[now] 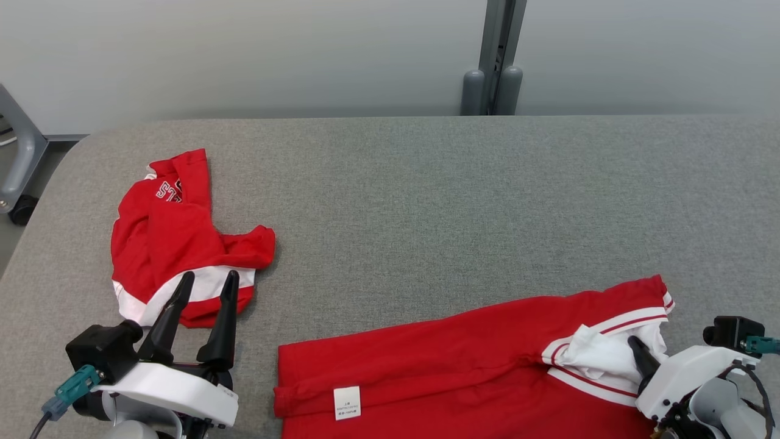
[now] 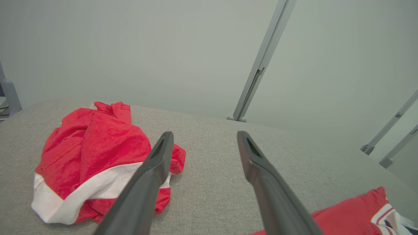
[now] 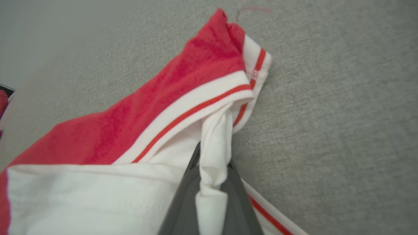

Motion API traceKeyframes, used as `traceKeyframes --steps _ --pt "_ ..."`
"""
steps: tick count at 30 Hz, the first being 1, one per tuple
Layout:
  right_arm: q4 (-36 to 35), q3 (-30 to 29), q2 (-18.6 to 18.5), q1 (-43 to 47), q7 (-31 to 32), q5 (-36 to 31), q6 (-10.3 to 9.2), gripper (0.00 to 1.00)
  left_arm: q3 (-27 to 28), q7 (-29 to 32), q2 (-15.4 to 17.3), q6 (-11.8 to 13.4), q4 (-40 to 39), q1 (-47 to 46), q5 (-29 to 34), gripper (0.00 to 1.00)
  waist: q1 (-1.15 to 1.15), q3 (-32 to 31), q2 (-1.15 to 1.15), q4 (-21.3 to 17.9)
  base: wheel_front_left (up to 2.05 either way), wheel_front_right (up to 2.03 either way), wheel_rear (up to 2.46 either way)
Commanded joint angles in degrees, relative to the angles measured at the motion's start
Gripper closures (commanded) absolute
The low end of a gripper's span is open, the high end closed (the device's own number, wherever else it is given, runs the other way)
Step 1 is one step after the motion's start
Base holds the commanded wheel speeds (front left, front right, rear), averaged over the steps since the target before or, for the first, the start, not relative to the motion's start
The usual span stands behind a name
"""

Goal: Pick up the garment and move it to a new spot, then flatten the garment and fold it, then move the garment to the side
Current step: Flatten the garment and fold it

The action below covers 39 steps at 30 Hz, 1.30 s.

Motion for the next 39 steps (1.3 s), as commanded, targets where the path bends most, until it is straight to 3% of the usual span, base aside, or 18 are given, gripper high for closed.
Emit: traceKeyframes --steps 1,11,16,20,23,29,39 --pt "0.4 1.0 -0.1 0.0 -0.6 0.5 0.11 1.0 0.6 -0.1 -0.2 -0.4 0.4 0.4 0.4 0.0 0.0 -0.1 0.0 -0.1 0.0 0.0 0.0" --pt "0.0 1.5 -5.4 -4.7 -4.8 1.9 0.06 1.0 1.9 -0.1 -1.7 -1.7 0.4 0.9 2.0 0.0 0.0 -0.8 0.0 -1.5 0.0 0.0 0.0" --pt "3.7 -0.7 -9.8 -8.5 -8.6 -1.7 0.06 1.0 2.8 -0.1 -2.7 -2.3 0.4 1.6 3.2 0.0 0.0 -0.8 0.0 -2.9 0.0 0.0 0.0" --pt "7.4 -3.2 -10.7 -11.0 -11.7 -5.7 0.07 1.0 4.0 -0.1 -3.6 -2.6 0.6 1.8 4.4 0.0 0.0 -1.3 0.0 -3.6 0.0 0.0 0.0" --pt "7.0 -3.7 -9.0 -11.8 -12.2 -7.3 0.07 1.0 5.2 -0.1 -4.3 -2.7 1.2 2.3 5.2 0.0 0.0 -1.8 0.0 -3.9 0.0 0.0 0.0" --pt "-0.1 -3.2 -7.1 -9.3 -10.2 -8.6 0.07 1.0 9.8 -0.1 -6.4 -3.0 0.9 4.7 7.6 0.0 0.0 -3.4 0.0 -4.2 0.0 0.0 0.0" --pt "-22.0 -3.0 -2.0 1.6 0.2 -8.1 0.07 1.0 16.5 -0.1 -11.9 -6.2 1.1 10.0 14.1 0.0 0.0 -5.4 0.0 -1.7 0.0 0.0 0.0"
